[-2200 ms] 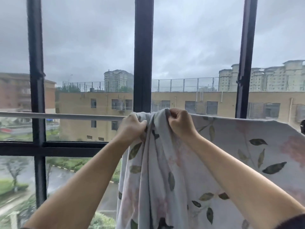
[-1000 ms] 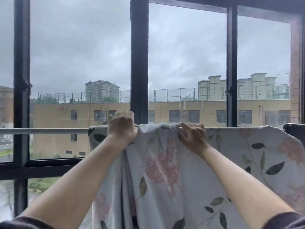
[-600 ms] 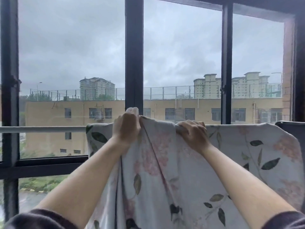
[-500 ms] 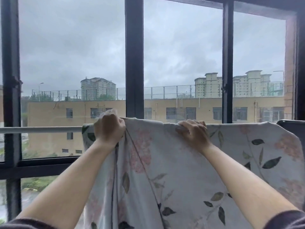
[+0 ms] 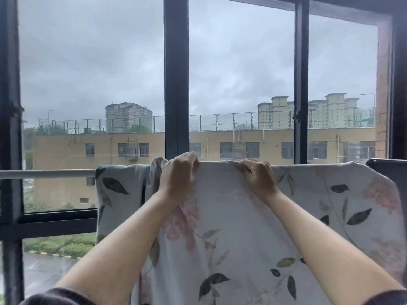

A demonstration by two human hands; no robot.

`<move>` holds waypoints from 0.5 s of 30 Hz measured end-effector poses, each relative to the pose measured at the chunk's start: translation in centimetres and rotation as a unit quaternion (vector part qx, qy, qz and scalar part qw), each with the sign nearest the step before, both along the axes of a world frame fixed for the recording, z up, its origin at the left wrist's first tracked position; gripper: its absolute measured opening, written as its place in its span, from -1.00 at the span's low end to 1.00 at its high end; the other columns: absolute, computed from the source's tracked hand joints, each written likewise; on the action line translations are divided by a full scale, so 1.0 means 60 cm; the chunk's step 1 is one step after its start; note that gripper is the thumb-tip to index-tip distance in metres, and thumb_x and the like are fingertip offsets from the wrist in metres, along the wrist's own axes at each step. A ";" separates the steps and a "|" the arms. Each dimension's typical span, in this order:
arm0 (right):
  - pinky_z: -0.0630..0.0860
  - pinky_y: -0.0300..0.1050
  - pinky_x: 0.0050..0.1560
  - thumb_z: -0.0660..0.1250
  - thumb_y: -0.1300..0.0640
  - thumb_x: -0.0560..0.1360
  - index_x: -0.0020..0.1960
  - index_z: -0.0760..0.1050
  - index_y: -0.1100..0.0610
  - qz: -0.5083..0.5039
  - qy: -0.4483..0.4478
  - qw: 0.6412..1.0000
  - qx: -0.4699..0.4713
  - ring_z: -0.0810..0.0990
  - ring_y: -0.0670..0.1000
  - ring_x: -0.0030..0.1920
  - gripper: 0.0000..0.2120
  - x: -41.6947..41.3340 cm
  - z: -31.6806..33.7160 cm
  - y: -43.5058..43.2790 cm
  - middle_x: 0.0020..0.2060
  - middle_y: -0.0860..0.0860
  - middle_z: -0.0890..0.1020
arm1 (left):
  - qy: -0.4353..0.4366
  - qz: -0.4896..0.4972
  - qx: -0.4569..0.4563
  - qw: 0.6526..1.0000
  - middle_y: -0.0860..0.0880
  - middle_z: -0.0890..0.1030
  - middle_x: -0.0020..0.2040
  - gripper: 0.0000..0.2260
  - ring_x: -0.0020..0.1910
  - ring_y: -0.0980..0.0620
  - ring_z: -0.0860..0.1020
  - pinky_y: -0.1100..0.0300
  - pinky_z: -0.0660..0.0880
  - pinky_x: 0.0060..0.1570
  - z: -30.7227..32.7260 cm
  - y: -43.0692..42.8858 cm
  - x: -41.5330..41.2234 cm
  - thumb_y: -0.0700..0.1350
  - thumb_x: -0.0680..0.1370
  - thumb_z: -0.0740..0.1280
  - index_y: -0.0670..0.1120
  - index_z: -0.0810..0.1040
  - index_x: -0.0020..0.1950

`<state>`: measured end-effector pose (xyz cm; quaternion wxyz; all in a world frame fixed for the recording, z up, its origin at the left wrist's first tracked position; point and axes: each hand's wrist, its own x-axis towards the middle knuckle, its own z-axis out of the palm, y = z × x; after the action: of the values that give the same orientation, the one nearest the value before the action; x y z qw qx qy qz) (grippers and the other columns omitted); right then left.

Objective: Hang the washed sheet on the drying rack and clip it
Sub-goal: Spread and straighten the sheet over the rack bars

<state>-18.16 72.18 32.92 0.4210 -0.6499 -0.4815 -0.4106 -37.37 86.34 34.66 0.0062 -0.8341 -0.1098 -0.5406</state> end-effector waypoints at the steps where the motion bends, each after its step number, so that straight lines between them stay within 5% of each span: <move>1: 0.41 -0.09 -0.19 0.17 -0.15 0.51 -0.23 0.60 0.16 0.009 0.016 1.000 0.014 0.59 0.04 -0.29 -0.57 -0.001 0.002 -0.001 -0.37 -0.04 0.62 | -0.015 -0.030 -0.017 0.999 0.03 0.53 -0.25 -0.89 -0.30 -0.03 0.49 0.13 0.37 -0.31 -0.001 -0.009 0.000 -0.25 0.52 0.23 -0.10 0.45 -0.19; 5: 0.33 -0.27 -0.33 0.20 0.00 0.51 -0.27 0.53 0.21 0.104 0.115 0.984 0.085 0.41 -0.15 -0.37 -0.67 -0.017 0.003 -0.026 -0.43 -0.06 0.52 | -0.035 -0.141 -0.066 0.987 0.12 0.42 -0.32 -0.85 -0.33 0.05 0.38 0.15 0.28 -0.33 -0.008 -0.038 0.004 -0.19 0.53 0.23 -0.06 0.37 -0.24; 9: 0.25 -0.13 -0.36 0.20 -0.04 0.55 -0.34 0.38 0.18 0.114 0.164 0.973 0.119 0.29 -0.10 -0.40 -0.62 0.005 -0.014 -0.080 -0.49 -0.09 0.33 | -0.013 -0.031 0.035 0.999 0.06 0.60 -0.19 -0.87 -0.23 0.02 0.54 0.20 0.33 -0.22 -0.003 -0.018 -0.010 -0.07 0.58 0.22 -0.06 0.50 -0.12; 12: 0.35 -0.08 -0.21 0.16 -0.14 0.50 -0.31 0.46 0.24 0.082 0.140 0.978 0.133 0.43 0.09 -0.29 -0.54 0.041 -0.034 -0.116 -0.41 0.07 0.48 | 0.058 0.063 0.034 0.996 0.02 0.61 -0.09 -0.78 -0.08 -0.03 0.55 0.06 0.38 0.02 -0.003 0.015 -0.023 0.04 0.59 0.12 -0.04 0.49 -0.01; 15: 0.39 0.01 -0.05 0.28 -0.06 0.49 -0.32 0.53 0.17 0.016 0.033 0.998 0.043 0.47 0.08 -0.16 -0.66 0.050 -0.043 -0.120 -0.30 0.00 0.51 | 0.078 0.085 0.046 0.992 0.00 0.60 -0.01 -0.69 -0.01 -0.05 0.53 0.00 0.33 0.09 -0.020 0.036 -0.023 0.09 0.61 0.07 -0.03 0.52 0.11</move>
<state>-15.17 64.96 30.34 0.4705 -0.6365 -0.4601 -0.4023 -38.75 88.52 33.47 0.0989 -0.8601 -0.1548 -0.4759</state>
